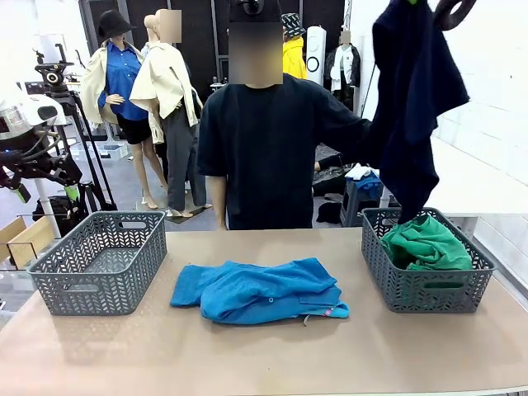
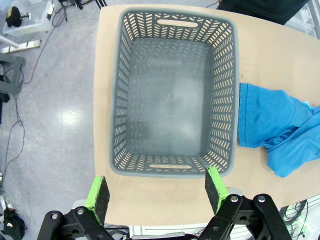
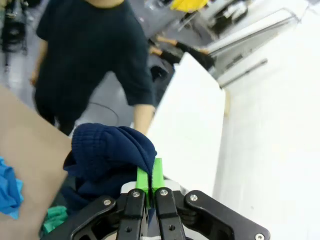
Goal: Sort the tops and bottoms.
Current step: Sort the clothes according to human instructions.
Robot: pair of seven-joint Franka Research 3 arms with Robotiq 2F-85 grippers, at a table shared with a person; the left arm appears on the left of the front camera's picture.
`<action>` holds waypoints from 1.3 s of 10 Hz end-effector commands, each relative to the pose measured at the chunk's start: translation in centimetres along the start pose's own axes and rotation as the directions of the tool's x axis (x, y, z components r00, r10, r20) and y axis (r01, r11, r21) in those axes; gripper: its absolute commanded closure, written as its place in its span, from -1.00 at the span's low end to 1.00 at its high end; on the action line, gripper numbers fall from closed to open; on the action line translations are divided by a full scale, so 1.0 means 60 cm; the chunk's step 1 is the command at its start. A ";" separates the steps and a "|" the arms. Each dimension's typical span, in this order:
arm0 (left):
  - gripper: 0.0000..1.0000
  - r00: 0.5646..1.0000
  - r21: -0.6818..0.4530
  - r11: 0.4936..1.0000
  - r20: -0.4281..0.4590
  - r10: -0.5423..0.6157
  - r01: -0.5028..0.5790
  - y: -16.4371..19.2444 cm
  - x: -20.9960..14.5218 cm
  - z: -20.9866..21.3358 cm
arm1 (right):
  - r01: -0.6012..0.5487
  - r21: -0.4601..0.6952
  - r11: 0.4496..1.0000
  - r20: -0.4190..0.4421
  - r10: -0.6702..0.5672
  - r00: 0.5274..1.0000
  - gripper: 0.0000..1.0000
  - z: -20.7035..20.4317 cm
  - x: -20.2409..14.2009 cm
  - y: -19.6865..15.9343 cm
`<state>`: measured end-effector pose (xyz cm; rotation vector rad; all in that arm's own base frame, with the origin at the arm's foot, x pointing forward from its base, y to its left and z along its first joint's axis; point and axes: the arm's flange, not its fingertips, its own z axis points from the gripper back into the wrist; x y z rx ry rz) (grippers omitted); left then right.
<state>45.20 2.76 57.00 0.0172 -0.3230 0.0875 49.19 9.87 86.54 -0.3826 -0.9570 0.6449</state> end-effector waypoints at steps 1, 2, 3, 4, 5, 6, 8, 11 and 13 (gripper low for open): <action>-1.00 1.000 0.018 1.000 -0.006 -0.005 0.005 0.003 -0.001 0.003 | 0.055 -0.054 0.997 -0.050 -0.058 0.997 1.00 -0.010 -0.030 0.001; -1.00 1.000 0.018 1.000 -0.006 -0.005 0.005 0.003 -0.001 0.003 | 0.083 -0.064 0.994 -0.104 -0.090 0.991 1.00 -0.039 -0.067 -0.006; -1.00 1.000 0.018 1.000 -0.006 -0.005 0.005 0.003 -0.001 0.003 | 0.128 -0.028 0.991 -0.140 -0.131 0.981 1.00 -0.066 -0.103 -0.007; -1.00 1.000 0.018 1.000 -0.006 -0.005 0.005 0.003 -0.001 0.003 | 0.152 -0.001 0.988 -0.161 -0.151 0.975 1.00 -0.088 -0.143 -0.002; -1.00 1.000 0.018 1.000 -0.006 -0.005 0.005 0.003 -0.001 0.003 | 0.170 0.016 0.985 -0.189 -0.164 0.968 1.00 -0.111 -0.181 0.008; -1.00 1.000 0.018 1.000 -0.006 -0.005 0.005 0.003 -0.001 0.003 | 0.199 0.045 0.979 -0.220 -0.184 0.958 1.00 -0.135 -0.220 0.021; -1.00 1.000 0.018 1.000 -0.006 -0.005 0.005 0.003 -0.001 0.003 | 0.212 0.106 0.972 -0.245 -0.181 0.952 1.00 -0.181 -0.268 0.064; -1.00 1.000 0.018 1.000 -0.006 -0.005 0.005 0.003 -0.001 0.003 | 0.284 0.212 0.935 -0.340 -0.202 0.918 1.00 -0.261 -0.332 0.128; -1.00 1.000 0.018 1.000 -0.006 -0.005 0.005 0.003 -0.001 0.003 | 0.280 0.268 0.922 -0.398 -0.158 0.904 1.00 -0.299 -0.366 0.175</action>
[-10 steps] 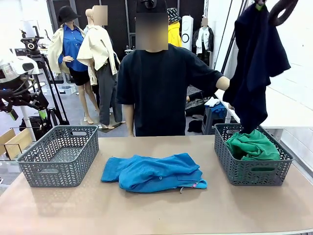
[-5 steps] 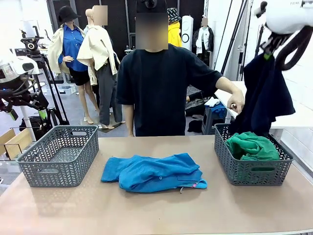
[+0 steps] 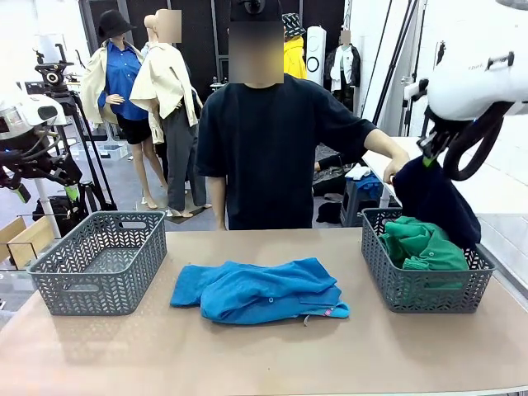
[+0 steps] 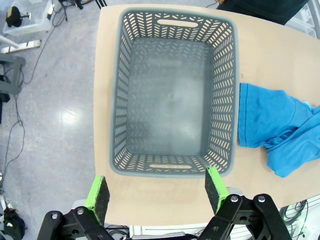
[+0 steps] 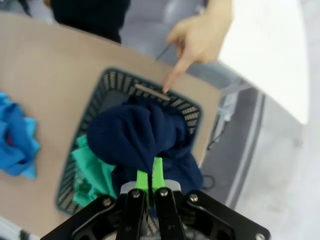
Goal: Sort the tops and bottoms.
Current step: Sort the clothes according to human instructions.
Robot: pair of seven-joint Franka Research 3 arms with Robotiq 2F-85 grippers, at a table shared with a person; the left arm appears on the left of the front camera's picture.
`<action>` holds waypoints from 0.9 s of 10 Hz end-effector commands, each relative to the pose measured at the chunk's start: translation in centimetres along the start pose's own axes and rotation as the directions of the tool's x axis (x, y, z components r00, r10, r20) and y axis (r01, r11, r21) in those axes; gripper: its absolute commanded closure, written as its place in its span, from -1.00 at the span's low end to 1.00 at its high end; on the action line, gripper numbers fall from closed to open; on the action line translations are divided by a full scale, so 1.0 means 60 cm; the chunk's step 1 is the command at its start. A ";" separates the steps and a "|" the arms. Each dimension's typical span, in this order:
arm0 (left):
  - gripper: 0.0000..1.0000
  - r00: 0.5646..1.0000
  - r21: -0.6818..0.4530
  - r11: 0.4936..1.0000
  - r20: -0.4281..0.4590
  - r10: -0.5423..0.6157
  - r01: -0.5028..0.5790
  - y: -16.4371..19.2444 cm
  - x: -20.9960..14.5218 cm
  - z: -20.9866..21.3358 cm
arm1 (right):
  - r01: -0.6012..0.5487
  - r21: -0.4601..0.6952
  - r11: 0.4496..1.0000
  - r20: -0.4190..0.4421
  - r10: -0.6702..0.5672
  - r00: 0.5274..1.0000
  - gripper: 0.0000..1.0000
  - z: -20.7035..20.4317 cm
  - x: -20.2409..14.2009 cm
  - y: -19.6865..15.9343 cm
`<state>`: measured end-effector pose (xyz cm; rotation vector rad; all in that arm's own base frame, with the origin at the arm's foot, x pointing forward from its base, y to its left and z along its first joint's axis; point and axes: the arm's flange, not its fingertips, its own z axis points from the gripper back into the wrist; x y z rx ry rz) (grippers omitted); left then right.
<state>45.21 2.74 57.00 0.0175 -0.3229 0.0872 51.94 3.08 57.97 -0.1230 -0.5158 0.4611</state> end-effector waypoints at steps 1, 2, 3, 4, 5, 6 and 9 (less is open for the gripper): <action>-1.00 1.000 0.017 1.000 -0.006 -0.005 0.005 0.003 -0.001 0.003 | -0.007 0.043 0.999 -0.051 0.009 0.999 1.00 -0.040 -0.020 0.005; -1.00 1.000 0.017 1.000 -0.006 -0.005 0.005 0.003 -0.001 0.003 | 0.021 0.096 0.995 -0.095 -0.012 0.995 1.00 -0.067 -0.036 0.009; -1.00 1.000 0.017 1.000 -0.006 -0.005 0.005 0.003 -0.001 0.003 | 0.038 0.135 0.990 -0.126 -0.021 0.992 1.00 -0.094 -0.050 0.016; -1.00 1.000 0.017 1.000 -0.006 -0.005 0.005 0.003 -0.001 0.003 | 0.040 0.160 0.986 -0.162 -0.014 0.987 1.00 -0.118 -0.065 0.023; -1.00 1.000 0.017 1.000 -0.006 -0.005 0.005 0.003 -0.001 0.003 | 0.040 0.154 0.987 -0.191 -0.010 0.981 1.00 -0.135 -0.075 0.026; -1.00 1.000 0.017 1.000 -0.006 -0.005 0.005 0.003 -0.001 0.003 | 0.040 0.156 0.987 -0.203 -0.007 0.979 1.00 -0.140 -0.079 0.026; -1.00 1.000 0.017 1.000 -0.006 -0.005 0.005 0.003 -0.001 0.003 | 0.029 0.168 0.985 -0.203 0.006 0.979 0.06 -0.135 -0.072 0.027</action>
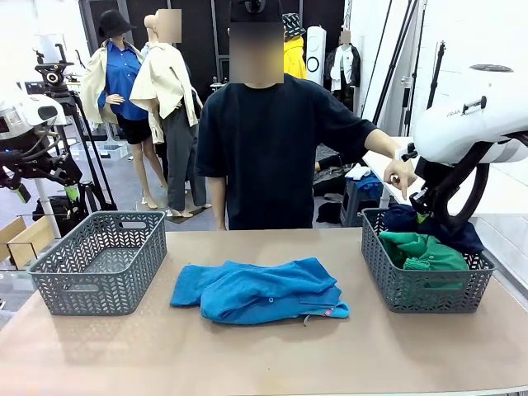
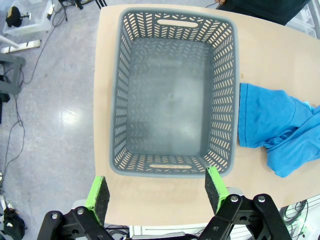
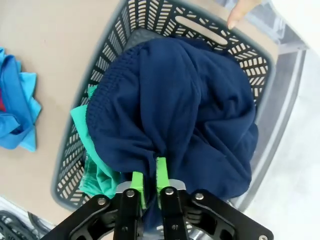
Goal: Sort the tops and bottoms.
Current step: Sort the clothes according to human instructions.
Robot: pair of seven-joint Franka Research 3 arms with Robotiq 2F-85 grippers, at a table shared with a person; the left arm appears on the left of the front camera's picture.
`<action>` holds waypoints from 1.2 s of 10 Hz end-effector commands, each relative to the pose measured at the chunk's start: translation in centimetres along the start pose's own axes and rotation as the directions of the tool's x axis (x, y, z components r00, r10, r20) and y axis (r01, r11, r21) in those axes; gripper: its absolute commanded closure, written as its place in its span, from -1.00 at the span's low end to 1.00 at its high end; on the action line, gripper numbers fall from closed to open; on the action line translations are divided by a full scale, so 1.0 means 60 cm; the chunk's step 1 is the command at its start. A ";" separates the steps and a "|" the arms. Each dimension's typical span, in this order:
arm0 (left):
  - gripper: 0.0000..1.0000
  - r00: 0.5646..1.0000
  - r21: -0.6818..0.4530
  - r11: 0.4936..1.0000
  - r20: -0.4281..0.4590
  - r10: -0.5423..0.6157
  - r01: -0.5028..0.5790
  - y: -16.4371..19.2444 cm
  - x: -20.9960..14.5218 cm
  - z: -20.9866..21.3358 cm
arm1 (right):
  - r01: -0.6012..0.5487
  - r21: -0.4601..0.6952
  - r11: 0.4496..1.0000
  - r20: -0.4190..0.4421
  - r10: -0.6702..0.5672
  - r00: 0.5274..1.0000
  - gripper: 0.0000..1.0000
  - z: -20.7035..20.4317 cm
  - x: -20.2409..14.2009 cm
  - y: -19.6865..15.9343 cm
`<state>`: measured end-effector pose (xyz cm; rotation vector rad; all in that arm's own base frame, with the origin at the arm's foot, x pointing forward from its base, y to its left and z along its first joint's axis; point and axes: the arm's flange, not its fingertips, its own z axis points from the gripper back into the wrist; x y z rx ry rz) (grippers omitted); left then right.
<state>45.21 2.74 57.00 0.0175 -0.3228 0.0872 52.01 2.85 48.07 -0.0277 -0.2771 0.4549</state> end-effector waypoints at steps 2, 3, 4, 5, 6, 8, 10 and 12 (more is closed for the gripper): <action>-1.00 1.000 0.017 1.000 -0.006 -0.005 0.005 0.003 -0.001 0.003 | -0.025 0.022 0.999 0.007 0.025 1.000 -0.72 0.019 0.004 -0.005; -1.00 1.000 0.017 1.000 -0.006 -0.005 0.005 0.003 -0.001 0.003 | -0.031 0.026 0.999 0.023 0.030 0.999 -1.00 0.032 0.003 -0.005; -1.00 1.000 0.017 1.000 -0.006 -0.005 0.005 0.003 -0.001 0.003 | -0.028 0.037 0.999 0.043 0.026 0.999 -1.00 0.044 0.004 -0.007; -1.00 1.000 0.017 1.000 -0.006 -0.005 0.005 0.003 -0.001 0.003 | -0.027 0.034 0.999 0.058 0.025 0.998 -1.00 0.059 0.003 -0.010; -1.00 1.000 0.017 1.000 -0.006 -0.005 0.005 0.003 -0.001 0.003 | -0.023 0.042 0.999 0.081 0.019 0.997 -1.00 0.076 0.001 -0.013; -1.00 1.000 0.017 1.000 -0.006 -0.005 0.005 0.003 -0.001 0.003 | -0.010 0.048 0.999 0.118 0.004 0.993 -1.00 0.112 -0.005 -0.020; -1.00 1.000 0.017 1.000 -0.006 -0.005 0.005 0.003 -0.001 0.003 | 0.015 0.021 1.000 0.144 -0.018 0.989 -1.00 0.143 -0.012 -0.028; -1.00 1.000 0.017 1.000 -0.006 -0.005 0.005 0.003 -0.001 0.003 | 0.082 -0.050 0.995 0.160 -0.073 0.984 -1.00 0.193 -0.026 -0.067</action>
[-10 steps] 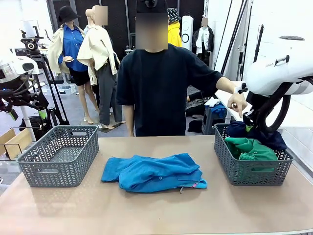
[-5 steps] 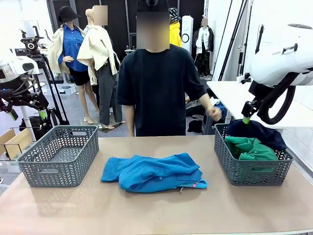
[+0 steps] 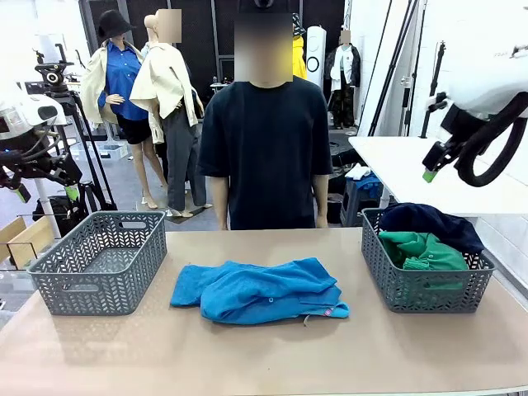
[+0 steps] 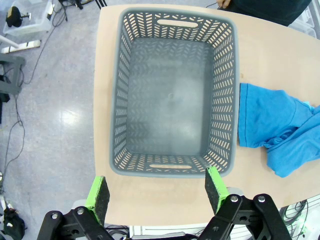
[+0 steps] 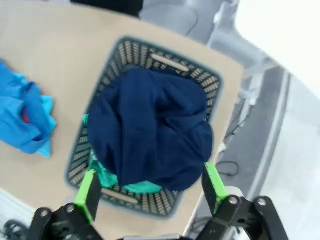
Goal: Sort the tops and bottoms.
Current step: Sort the clothes according to human instructions.
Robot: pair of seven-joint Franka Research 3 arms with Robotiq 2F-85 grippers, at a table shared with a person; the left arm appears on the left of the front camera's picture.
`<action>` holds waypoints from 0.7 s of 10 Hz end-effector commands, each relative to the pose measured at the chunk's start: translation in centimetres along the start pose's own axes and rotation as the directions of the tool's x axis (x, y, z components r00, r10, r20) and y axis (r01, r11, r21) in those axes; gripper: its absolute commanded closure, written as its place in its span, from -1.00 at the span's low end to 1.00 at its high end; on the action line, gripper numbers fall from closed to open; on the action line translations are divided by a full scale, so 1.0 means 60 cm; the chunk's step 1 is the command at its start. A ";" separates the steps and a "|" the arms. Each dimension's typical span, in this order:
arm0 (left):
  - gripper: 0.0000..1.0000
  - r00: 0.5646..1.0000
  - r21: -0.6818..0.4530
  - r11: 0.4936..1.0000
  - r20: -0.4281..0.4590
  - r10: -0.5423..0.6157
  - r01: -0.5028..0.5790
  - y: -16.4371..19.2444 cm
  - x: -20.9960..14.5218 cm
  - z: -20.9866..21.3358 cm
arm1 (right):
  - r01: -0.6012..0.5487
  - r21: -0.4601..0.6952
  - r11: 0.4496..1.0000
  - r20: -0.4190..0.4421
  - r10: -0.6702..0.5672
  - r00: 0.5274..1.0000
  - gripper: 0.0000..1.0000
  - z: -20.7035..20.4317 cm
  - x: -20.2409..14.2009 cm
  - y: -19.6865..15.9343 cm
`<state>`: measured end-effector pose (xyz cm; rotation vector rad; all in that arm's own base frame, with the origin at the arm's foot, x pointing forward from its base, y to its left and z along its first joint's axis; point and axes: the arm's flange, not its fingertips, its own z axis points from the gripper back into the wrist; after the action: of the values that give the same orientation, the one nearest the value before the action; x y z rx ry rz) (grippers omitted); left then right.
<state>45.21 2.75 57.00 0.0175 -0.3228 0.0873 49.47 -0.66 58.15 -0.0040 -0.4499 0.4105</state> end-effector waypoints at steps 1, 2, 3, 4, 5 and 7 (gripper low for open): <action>-1.00 1.000 0.017 1.000 -0.006 -0.005 0.005 0.003 -0.001 0.003 | 0.052 -0.077 0.996 -0.012 -0.053 0.999 -1.00 0.042 -0.008 -0.050; -1.00 1.000 0.017 1.000 -0.006 -0.005 0.005 0.003 -0.001 0.003 | 0.101 -0.133 0.986 0.001 -0.102 0.995 -1.00 0.062 -0.020 -0.088; -1.00 1.000 0.017 1.000 -0.006 -0.005 0.005 0.003 -0.001 0.003 | 0.149 -0.156 0.977 0.000 -0.151 0.989 -1.00 0.073 -0.038 -0.126; -1.00 1.000 0.017 1.000 -0.006 -0.005 0.005 0.003 -0.001 0.003 | 0.203 -0.202 0.958 -0.019 -0.211 0.977 -1.00 0.075 -0.064 -0.164; -1.00 1.000 0.017 1.000 -0.006 -0.005 0.005 0.003 -0.001 0.003 | 0.243 -0.211 0.947 -0.032 -0.255 0.966 -1.00 0.070 -0.089 -0.190; -1.00 1.000 0.017 1.000 -0.006 -0.005 0.005 0.003 -0.001 0.003 | 0.299 -0.202 0.932 -0.050 -0.315 0.948 -1.00 0.047 -0.141 -0.235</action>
<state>45.21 2.76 57.00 0.0176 -0.3228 0.0876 46.79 -17.41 59.69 -0.1458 -0.4238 0.0992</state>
